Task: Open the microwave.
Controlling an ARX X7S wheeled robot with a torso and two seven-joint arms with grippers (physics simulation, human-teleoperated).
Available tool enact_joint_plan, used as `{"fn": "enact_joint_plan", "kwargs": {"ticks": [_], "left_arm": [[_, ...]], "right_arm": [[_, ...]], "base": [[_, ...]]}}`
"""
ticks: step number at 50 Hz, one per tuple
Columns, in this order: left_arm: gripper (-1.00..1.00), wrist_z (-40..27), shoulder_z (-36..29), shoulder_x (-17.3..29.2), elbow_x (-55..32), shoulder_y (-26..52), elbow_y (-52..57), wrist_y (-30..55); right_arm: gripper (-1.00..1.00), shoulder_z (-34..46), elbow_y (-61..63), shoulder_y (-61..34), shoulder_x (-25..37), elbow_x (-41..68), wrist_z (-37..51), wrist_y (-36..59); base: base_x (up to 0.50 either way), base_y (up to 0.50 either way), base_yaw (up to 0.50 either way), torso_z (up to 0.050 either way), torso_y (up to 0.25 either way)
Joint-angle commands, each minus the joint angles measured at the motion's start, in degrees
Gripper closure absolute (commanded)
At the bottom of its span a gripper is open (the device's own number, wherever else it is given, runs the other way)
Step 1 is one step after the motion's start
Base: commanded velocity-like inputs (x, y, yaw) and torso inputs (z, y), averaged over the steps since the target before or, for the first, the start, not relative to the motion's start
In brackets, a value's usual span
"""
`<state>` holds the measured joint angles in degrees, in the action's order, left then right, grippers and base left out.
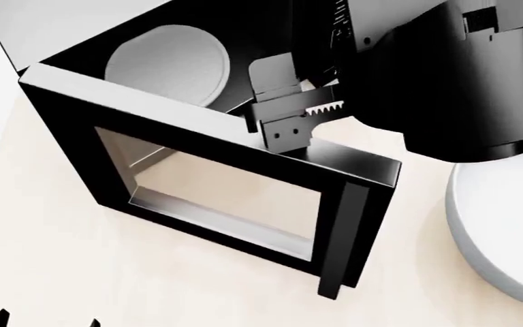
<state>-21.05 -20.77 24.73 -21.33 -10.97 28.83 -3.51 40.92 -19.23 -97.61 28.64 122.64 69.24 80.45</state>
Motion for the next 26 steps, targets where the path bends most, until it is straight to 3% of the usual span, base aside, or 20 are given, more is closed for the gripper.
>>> {"fn": "enact_joint_plan", "kwargs": {"ticks": [1, 26], "left_arm": [[-1.0, -0.13, -0.29, 0.1, 0.18, -0.06, 0.09, -0.07], [-1.0, -0.52, -0.82, 0.15, 0.41, 0.2, -0.14, 0.03]], "right_arm": [[-1.0, 1.58, 3.53, 1.99, 1.27, 5.42, 1.71, -1.83], [-1.0, 4.19, 7.25, 4.05, 1.77, 9.68, 1.84, -3.48]], "base": [[0.0, 0.0, 0.0, 0.0, 0.0], [0.0, 0.0, 0.0, 0.0, -0.001]]}}
